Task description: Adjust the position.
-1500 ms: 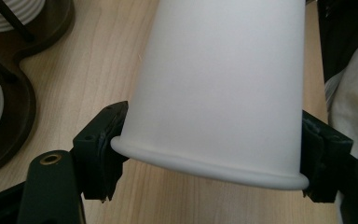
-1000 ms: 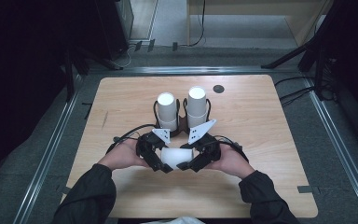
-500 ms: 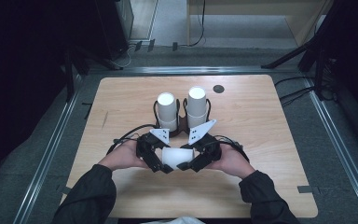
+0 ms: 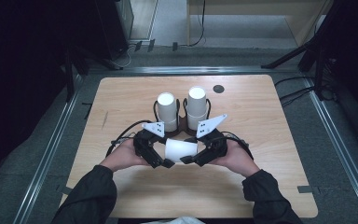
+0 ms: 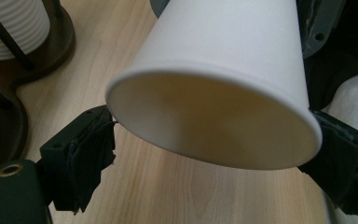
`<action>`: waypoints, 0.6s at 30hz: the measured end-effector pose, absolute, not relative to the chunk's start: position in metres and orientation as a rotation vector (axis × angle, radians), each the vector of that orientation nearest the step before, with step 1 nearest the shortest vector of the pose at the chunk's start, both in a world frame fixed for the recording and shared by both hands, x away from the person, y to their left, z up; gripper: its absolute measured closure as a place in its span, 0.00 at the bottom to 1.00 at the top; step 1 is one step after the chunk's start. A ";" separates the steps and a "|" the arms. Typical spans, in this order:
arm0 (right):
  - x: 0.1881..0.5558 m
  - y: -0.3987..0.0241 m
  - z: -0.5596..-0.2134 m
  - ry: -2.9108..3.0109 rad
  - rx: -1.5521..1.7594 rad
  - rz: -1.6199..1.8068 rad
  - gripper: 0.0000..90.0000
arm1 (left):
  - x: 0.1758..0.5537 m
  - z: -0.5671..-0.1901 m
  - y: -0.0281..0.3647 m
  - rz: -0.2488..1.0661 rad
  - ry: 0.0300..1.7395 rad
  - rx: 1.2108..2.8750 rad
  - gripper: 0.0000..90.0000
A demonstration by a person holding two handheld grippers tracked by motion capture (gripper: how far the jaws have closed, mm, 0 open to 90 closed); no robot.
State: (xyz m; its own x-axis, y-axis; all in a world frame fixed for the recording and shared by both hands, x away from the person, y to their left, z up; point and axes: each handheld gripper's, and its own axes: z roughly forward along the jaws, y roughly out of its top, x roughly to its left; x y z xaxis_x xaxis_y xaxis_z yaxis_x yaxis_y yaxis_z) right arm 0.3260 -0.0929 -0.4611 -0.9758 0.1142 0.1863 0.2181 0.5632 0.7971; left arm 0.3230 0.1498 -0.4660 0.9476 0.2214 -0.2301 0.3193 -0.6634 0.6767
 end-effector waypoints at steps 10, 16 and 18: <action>0.325 -0.103 -0.450 -2.631 -0.293 -1.475 0.35 | 0.319 -0.463 0.153 -0.173 0.405 2.209 0.11; 0.325 -0.105 -0.449 -2.596 -0.293 -1.509 0.35 | 0.316 -0.460 0.155 -0.190 0.427 2.129 0.11; 0.325 -0.105 -0.449 -2.569 -0.289 -1.522 0.35 | 0.316 -0.460 0.156 -0.204 0.425 2.113 0.11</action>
